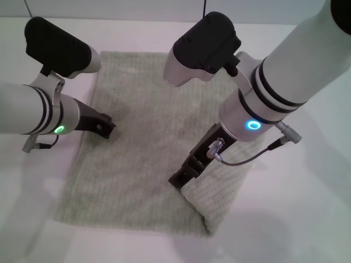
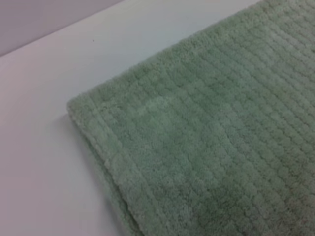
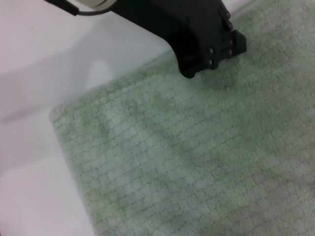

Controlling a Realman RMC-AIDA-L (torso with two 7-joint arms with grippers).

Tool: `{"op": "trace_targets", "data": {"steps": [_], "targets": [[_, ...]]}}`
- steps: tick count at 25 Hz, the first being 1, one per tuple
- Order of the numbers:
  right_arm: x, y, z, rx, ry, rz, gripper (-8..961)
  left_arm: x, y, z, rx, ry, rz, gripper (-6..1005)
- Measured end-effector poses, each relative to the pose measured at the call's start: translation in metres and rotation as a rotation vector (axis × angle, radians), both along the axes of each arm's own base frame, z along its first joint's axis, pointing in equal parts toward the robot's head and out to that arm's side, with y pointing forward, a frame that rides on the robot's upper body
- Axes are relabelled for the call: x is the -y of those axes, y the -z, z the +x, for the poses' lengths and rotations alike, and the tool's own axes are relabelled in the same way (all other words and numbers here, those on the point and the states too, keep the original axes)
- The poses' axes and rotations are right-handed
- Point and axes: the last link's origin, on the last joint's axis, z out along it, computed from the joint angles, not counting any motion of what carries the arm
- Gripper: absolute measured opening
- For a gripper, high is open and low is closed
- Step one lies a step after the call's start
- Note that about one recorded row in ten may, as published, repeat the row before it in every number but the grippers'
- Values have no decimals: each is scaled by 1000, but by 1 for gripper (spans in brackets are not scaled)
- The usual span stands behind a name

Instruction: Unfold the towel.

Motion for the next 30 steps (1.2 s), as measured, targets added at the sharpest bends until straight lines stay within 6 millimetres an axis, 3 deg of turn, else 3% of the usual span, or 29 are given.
{"op": "trace_targets", "data": {"steps": [30], "targets": [[1, 12, 11, 36, 2, -14, 801, -1, 0, 2, -4, 3, -5, -2]]}}
